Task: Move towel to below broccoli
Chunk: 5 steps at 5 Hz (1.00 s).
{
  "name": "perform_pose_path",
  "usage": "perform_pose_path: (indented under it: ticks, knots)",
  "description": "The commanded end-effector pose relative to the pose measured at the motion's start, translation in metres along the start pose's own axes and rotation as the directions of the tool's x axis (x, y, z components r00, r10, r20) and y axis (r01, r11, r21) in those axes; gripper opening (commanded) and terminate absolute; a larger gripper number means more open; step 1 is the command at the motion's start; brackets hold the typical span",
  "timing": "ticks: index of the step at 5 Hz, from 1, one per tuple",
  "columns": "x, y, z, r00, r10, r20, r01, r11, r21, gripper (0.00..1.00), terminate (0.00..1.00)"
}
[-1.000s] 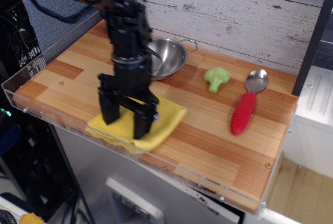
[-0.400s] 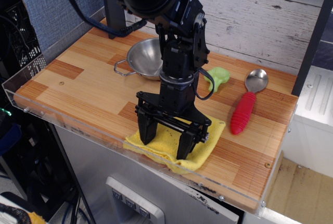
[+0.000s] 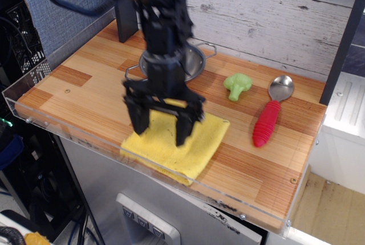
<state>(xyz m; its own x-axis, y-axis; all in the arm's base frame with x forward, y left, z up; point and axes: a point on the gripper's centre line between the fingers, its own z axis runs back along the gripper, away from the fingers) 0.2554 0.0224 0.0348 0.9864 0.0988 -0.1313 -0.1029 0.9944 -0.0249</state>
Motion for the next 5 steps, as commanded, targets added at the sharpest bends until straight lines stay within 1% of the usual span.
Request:
perform_pose_path:
  ticks: [1, 2, 3, 5]
  knots:
    - [0.003, 0.011, 0.050, 0.991, -0.029, 0.131, 0.028, 1.000, 0.007, 1.00, 0.00]
    - [-0.003, -0.012, 0.067, 0.979, -0.120, 0.167, 0.113, 0.992, 0.049, 1.00, 0.00]
    - [-0.008, -0.027, 0.084, 0.960, -0.175, 0.218, 0.163, 0.984, 0.072, 1.00, 0.00]
    - [-0.004, -0.011, 0.097, 0.961, -0.122, 0.247, 0.112, 0.992, 0.055, 1.00, 0.00]
